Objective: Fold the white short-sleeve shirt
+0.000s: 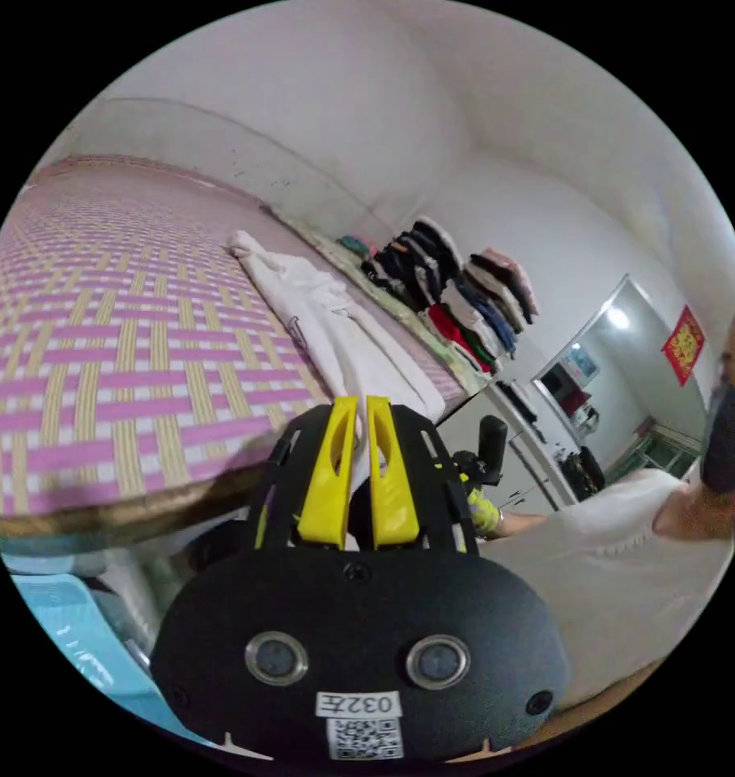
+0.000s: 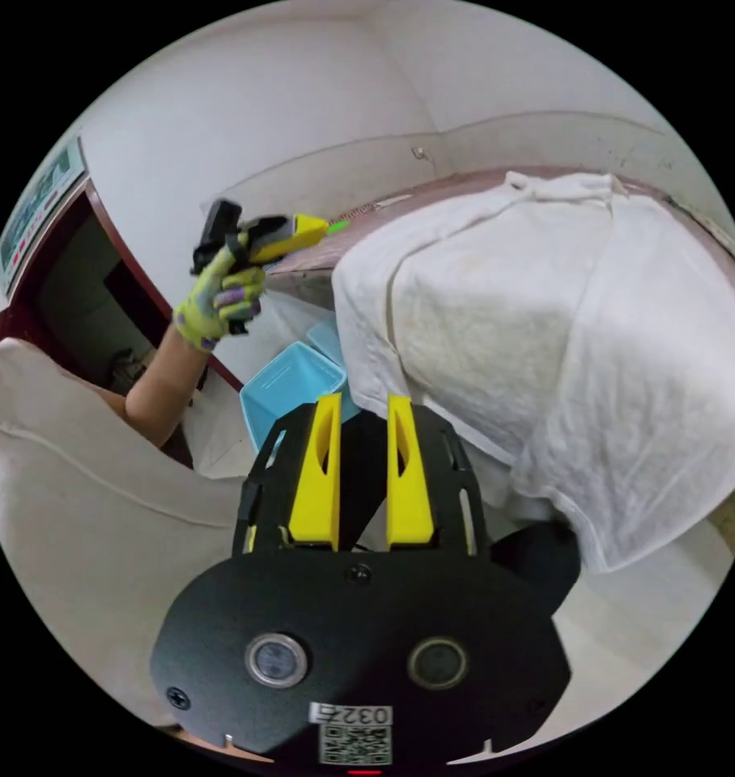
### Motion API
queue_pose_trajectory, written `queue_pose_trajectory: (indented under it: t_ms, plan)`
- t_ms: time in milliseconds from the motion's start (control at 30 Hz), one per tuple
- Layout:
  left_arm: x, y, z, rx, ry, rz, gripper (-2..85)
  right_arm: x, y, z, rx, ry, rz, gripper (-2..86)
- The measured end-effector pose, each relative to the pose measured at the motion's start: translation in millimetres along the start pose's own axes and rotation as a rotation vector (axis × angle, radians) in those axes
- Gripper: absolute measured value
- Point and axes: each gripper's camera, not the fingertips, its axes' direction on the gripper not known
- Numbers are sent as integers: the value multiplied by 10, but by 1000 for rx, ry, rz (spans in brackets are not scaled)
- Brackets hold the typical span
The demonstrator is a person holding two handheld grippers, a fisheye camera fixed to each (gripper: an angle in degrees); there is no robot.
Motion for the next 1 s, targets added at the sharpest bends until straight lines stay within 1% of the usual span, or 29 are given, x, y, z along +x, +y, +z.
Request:
queue_pose_trajectory:
  t_ms: [33, 67, 133, 200, 267, 300, 433, 567, 700, 767, 800, 867, 900, 1000]
  plan:
    - [72, -307, 123, -93, -84, -12, -12, 46, -15, 112, 2, -13, 26, 102]
    - [150, -574, 254, -150, -186, 14, -10, 75, -49, 204, 8, -3, 44, 108]
    - [167, -889, 463, -194, -310, 18, -9, 64, -116, 325, -3, 6, 42, 111]
    - [116, -1125, 679, -239, -266, 21, -9, 21, -172, 444, -30, 5, 37, 112]
    - [102, -1309, 917, -267, -134, 43, -9, -59, -193, 575, -66, 4, 38, 111]
    - [97, -1343, 975, -280, -133, 36, -9, -77, -194, 605, -75, 12, 38, 111]
    - [97, -1439, 1300, -373, -245, 13, -9, -127, -260, 777, -105, 21, 48, 111]
    - [134, -1392, 1311, -347, -226, -8, -9, -107, -308, 831, -111, 64, 69, 107]
    - [188, -1397, 1317, -360, -222, -14, -9, -20, -202, 808, -112, 102, 129, 108]
    - [253, -1389, 1320, -361, -236, -8, -9, 51, -106, 740, -79, 137, 167, 110]
    - [269, -1382, 1318, -359, -240, -3, -9, 75, -91, 720, -67, 137, 179, 111]
    - [296, -1364, 1302, -355, -233, -7, -9, 156, -90, 700, -48, 59, 194, 111]
    - [300, -1362, 1298, -354, -230, -11, -9, 161, -99, 709, -50, 53, 192, 111]
    - [316, -1350, 1274, -353, -215, -26, -10, 151, -151, 761, -54, 96, 176, 114]
